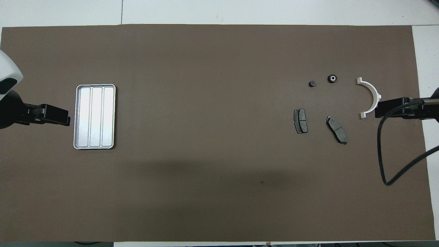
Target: Place bearing gear from tray to pile
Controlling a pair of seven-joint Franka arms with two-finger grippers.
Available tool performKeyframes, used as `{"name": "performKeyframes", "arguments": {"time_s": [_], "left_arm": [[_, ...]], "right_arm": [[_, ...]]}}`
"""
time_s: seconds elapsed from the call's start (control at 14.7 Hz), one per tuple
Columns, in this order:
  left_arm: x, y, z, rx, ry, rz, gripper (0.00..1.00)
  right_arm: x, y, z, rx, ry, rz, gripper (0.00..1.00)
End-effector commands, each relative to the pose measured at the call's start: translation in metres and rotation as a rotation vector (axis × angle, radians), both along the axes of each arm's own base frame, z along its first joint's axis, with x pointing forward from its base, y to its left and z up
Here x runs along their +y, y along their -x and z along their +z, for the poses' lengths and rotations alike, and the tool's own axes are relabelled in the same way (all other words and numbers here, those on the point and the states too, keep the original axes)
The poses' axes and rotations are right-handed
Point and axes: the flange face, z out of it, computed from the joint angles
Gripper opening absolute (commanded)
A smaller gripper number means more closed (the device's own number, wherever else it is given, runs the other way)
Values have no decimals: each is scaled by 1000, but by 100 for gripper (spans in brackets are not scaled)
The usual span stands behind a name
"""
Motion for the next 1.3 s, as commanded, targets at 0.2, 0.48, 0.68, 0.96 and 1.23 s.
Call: {"name": "performKeyframes", "arguments": {"time_s": [0.2, 0.48, 0.68, 0.96, 1.23], "left_arm": [[-2, 5, 3, -13, 15, -10, 100], [-1, 5, 3, -13, 15, -9, 100], [3, 5, 2, -10, 14, 5, 100], [5, 5, 2, -3, 12, 9, 100], [5, 5, 2, -3, 11, 3, 100]], "right_arm": [[-3, 8, -17, 83, -14, -10, 100], [-6, 8, -17, 85, -11, -13, 100], [-4, 8, -17, 86, -11, -10, 100], [-1, 9, -17, 99, -8, -6, 100], [-1, 8, -17, 93, -9, -6, 100]]}}
